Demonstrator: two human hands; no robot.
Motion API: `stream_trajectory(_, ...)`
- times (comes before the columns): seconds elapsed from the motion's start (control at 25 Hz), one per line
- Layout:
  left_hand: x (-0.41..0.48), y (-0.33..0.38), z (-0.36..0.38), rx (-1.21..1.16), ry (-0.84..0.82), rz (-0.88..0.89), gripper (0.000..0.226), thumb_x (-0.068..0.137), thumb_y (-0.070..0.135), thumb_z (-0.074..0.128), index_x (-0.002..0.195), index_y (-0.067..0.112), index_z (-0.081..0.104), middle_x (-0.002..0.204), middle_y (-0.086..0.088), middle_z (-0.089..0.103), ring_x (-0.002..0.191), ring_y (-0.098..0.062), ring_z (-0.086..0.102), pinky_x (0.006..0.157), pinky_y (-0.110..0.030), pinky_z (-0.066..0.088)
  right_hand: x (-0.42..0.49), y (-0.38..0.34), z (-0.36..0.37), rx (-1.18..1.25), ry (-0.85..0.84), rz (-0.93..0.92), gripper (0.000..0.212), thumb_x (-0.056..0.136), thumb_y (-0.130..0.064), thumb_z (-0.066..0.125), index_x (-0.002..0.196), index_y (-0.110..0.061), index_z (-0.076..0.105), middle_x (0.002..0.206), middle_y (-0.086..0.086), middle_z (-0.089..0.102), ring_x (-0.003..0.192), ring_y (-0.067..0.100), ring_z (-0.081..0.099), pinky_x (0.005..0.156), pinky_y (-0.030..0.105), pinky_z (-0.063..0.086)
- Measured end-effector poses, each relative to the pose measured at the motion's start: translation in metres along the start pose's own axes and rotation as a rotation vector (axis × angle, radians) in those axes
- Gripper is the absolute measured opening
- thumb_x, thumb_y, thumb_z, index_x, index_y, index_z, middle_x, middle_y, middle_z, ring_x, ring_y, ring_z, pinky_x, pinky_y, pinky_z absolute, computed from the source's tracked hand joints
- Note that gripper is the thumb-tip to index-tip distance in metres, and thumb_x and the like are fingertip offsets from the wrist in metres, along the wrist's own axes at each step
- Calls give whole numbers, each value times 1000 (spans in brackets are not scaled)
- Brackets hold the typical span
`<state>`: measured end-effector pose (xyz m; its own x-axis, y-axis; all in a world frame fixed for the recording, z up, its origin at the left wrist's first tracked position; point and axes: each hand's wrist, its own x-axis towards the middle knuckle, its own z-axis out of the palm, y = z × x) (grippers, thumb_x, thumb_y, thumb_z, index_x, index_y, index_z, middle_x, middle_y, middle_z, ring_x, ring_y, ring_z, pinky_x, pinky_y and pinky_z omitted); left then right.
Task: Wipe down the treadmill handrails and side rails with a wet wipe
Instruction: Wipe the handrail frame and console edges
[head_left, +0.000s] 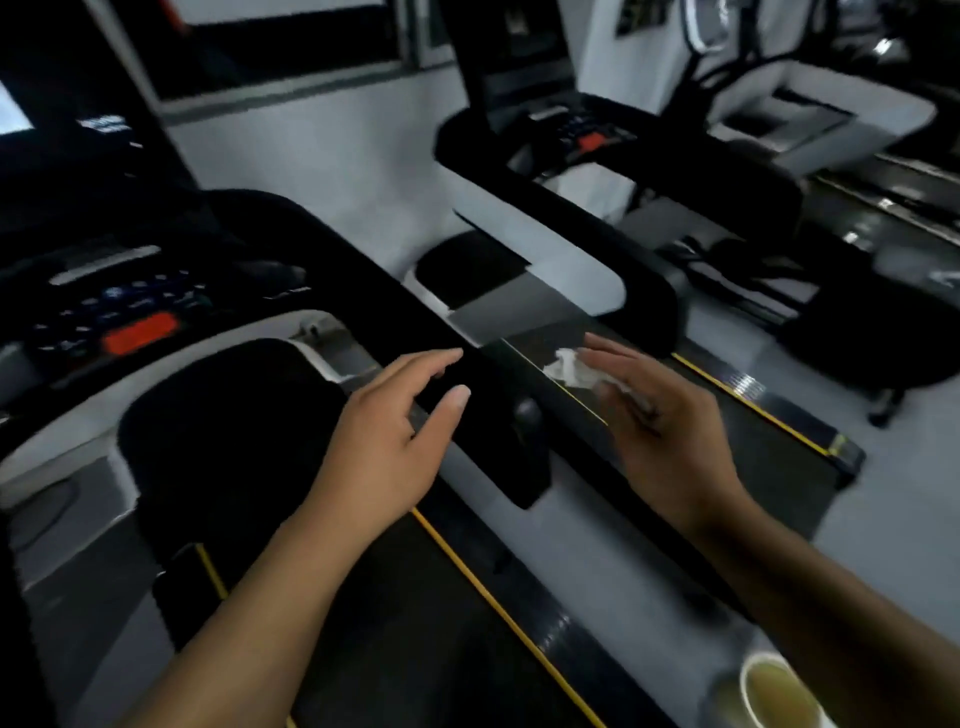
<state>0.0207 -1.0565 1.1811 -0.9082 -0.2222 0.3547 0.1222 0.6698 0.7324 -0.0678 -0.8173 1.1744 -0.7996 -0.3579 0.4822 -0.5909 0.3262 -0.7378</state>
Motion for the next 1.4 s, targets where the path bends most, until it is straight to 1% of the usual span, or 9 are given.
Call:
stream_trajectory(0.08,-10,32,53,-62,-87,56,35,102,34,61,135,26,65,125,28,59,121,11,54,100,-5,37,-46,23,-60,-24,64,53,30,100,2,60,123,-13,73,138,-3,65,129,10,61,107,27,48)
stream_trajectory(0.24,-22,87,143,-142,-280,122,35,101,28,63,136,24,65,132,19,62,125,3,55,106,-14,41,-127,51,-150,-130,187,163,30,97,1,63,123,-10,72,134,2,68,126,13,64,106,33,51)
stream_trajectory(0.36,-24,126,207,-148,-441,198,36,101,28,62,137,24,64,135,17,61,128,6,52,107,-11,38,-178,72,-203,-174,296,282,31,97,-3,64,125,-14,71,132,-1,69,125,11,64,107,34,52)
stream_trajectory(0.52,-22,159,270,-153,-591,259,37,103,33,61,139,26,63,137,17,60,129,5,51,104,-9,38,-217,96,-242,-177,367,411,40,95,3,66,125,-25,70,130,-6,70,123,9,65,106,30,51)
stream_trajectory(0.6,-19,167,299,-148,-662,271,39,102,38,58,139,28,62,137,18,60,130,3,52,104,-11,40,-223,111,-252,-172,352,470,41,94,5,66,124,-23,71,130,-7,70,123,7,65,107,27,50)
stream_trajectory(0.72,-3,167,325,-148,-703,268,37,103,33,60,140,25,62,138,16,60,130,3,52,106,-13,40,-208,136,-256,-134,296,494,40,93,10,65,123,-15,73,130,-6,70,124,7,64,107,25,49)
stream_trajectory(0.96,71,127,337,-111,-590,243,41,101,36,57,139,23,62,140,14,60,131,3,51,108,-12,38,-100,192,-247,-72,163,360,34,94,5,64,120,-14,74,129,-6,71,123,7,65,105,23,49)
stream_trajectory(1.2,125,66,319,-12,-276,68,39,100,35,59,136,21,64,140,13,61,131,0,53,110,-16,39,29,240,-200,96,-145,142,26,95,-9,64,119,-8,74,129,-1,71,123,13,66,105,31,51)
stream_trajectory(1.4,151,2,343,86,-13,-106,43,102,42,55,141,25,60,144,16,56,134,3,49,112,-15,36,118,328,-135,129,-399,-96,28,95,3,68,120,-8,74,128,-3,71,122,9,66,105,27,51)
